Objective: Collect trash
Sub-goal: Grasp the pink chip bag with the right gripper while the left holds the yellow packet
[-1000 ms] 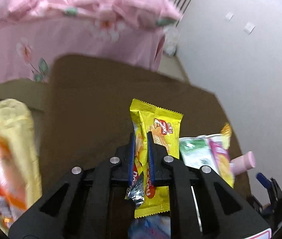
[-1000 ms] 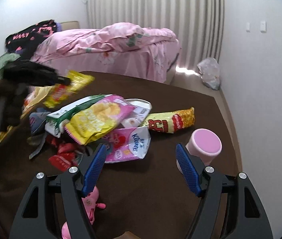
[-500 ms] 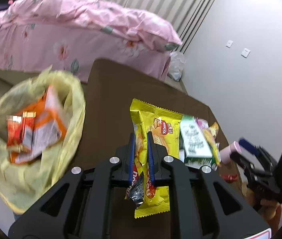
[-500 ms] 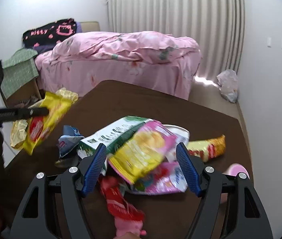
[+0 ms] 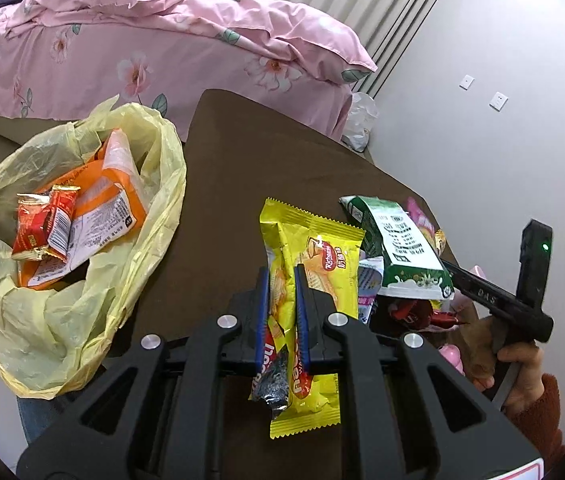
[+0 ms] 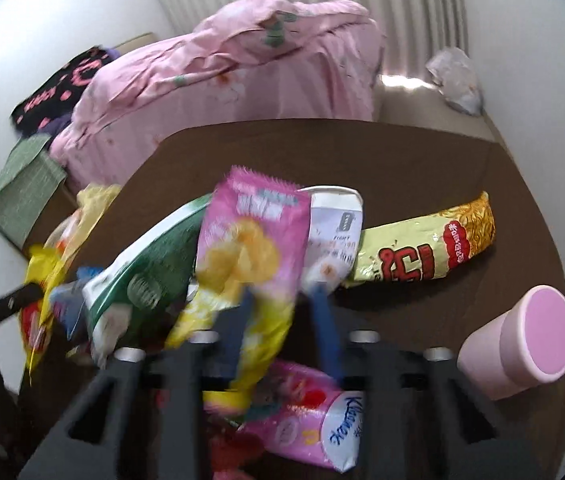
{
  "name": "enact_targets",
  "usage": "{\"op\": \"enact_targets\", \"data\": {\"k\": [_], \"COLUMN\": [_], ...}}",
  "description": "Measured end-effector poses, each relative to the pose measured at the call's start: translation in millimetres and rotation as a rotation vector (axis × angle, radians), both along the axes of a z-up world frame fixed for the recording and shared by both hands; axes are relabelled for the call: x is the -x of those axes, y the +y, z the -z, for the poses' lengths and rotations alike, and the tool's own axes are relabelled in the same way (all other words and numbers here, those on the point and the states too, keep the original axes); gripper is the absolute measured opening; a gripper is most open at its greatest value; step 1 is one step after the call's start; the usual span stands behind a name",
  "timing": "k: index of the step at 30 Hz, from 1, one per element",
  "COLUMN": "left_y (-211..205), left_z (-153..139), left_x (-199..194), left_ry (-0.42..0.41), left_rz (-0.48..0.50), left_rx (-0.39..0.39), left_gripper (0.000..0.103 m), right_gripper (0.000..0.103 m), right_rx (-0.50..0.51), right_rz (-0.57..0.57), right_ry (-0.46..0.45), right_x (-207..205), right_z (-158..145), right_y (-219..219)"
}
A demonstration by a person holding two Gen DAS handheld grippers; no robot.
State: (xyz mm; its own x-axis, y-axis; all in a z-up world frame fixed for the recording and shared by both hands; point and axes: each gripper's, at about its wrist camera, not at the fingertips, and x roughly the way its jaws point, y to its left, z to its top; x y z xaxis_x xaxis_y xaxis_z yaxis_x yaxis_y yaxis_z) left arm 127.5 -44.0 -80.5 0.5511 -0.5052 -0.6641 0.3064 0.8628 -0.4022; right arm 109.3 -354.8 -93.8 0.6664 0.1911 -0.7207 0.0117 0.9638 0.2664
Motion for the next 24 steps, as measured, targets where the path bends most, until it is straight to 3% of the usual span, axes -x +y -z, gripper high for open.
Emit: {"op": "enact_targets", "data": {"k": [10, 12, 13, 14, 20, 24], "left_y": [-18.1, -22.1, -23.1, -24.6, -25.2, -23.8], "left_z": [13.4, 13.8, 13.6, 12.6, 12.4, 15.5], "left_x": [-0.3, 1.6, 3.2, 4.6, 7.2, 7.3], "left_ry": [0.063, 0.065, 0.063, 0.058, 0.052, 0.062], "left_rz": [0.073, 0.09, 0.098, 0.107, 0.114, 0.113], "left_rx": [-0.032, -0.039, -0.041, -0.048, -0.066, -0.057], "left_gripper": [0.011, 0.011, 0.011, 0.011, 0.015, 0.015], "right_gripper": [0.011, 0.02, 0.038, 0.049, 0.049, 0.049], "right_rx": [0.13, 0.134, 0.118, 0.105, 0.097, 0.1], "right_rz": [-0.021, -0.047, -0.067, -0.077, -0.087, -0.103], "right_ry": [-0.088, -0.089, -0.088, -0.092, -0.081, -0.014], "right_x": [36.5, 33.6, 31.6, 30.4, 18.1, -1.9], "right_z": [-29.4, -32.7, -33.4, -34.2, -31.4, -20.8], "right_y": [6.6, 7.9, 7.4, 6.8, 2.5, -7.9]}}
